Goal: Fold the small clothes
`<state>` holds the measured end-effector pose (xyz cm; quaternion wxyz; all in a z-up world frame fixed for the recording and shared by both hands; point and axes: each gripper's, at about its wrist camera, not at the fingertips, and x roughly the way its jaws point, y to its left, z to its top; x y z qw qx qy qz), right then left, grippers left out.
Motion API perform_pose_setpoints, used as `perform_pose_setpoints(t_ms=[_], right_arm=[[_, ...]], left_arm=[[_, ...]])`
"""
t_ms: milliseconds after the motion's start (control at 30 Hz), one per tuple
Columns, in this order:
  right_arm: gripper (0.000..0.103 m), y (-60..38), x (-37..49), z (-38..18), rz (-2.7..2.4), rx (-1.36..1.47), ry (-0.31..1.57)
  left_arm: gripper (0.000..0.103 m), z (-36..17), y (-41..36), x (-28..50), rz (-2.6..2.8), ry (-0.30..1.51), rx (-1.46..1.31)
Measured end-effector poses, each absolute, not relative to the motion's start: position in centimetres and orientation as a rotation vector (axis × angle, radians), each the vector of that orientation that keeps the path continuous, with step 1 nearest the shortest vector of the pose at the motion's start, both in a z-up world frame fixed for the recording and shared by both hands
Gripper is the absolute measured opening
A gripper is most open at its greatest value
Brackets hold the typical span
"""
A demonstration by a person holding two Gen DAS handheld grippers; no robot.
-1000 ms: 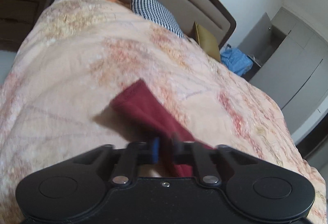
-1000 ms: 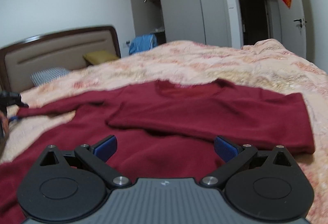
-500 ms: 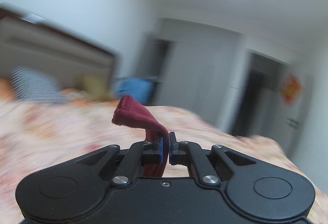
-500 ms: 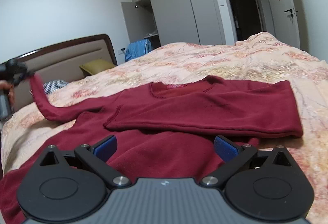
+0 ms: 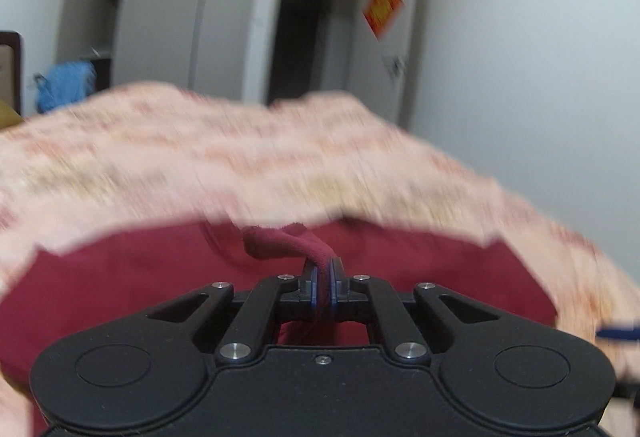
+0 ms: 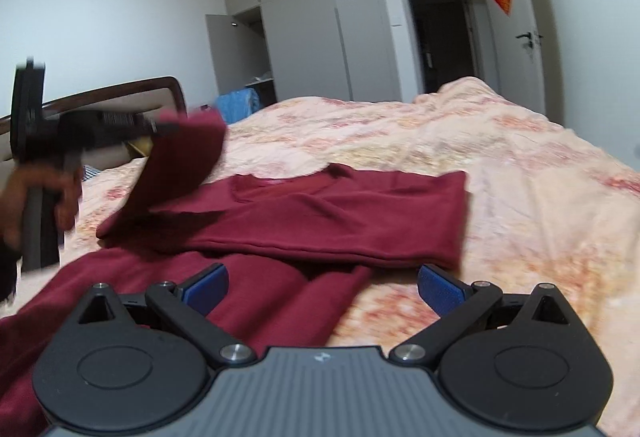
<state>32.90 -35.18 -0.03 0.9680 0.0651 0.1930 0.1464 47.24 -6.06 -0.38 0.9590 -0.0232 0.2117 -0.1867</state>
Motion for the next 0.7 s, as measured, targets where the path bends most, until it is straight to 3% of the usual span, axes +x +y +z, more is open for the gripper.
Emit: perform_pose_setpoints(t_ms=[133, 300, 500, 700], right_arm=[[0.103, -36.4, 32.8, -0.5, 0.276, 0.163, 0.403], [0.103, -36.2, 33.0, -0.7, 0.273, 0.178, 0.411], [0.103, -34.5, 34.3, 0.0, 0.321, 0.176, 0.411], [0.103, -30.8, 37.7, 0.8, 0.410, 0.199, 0.449]], left_arm=[[0.031, -2.5, -6.2, 46.4, -0.431, 0.500, -0.065], [0.070, -0.6, -4.3, 45.3, -0.411, 0.507, -0.078], [0.091, 1.3, -0.2, 42.7, -0.305, 0.499, -0.012], [0.093, -0.3, 6.1, 42.0, -0.071, 0.574, 0.106]])
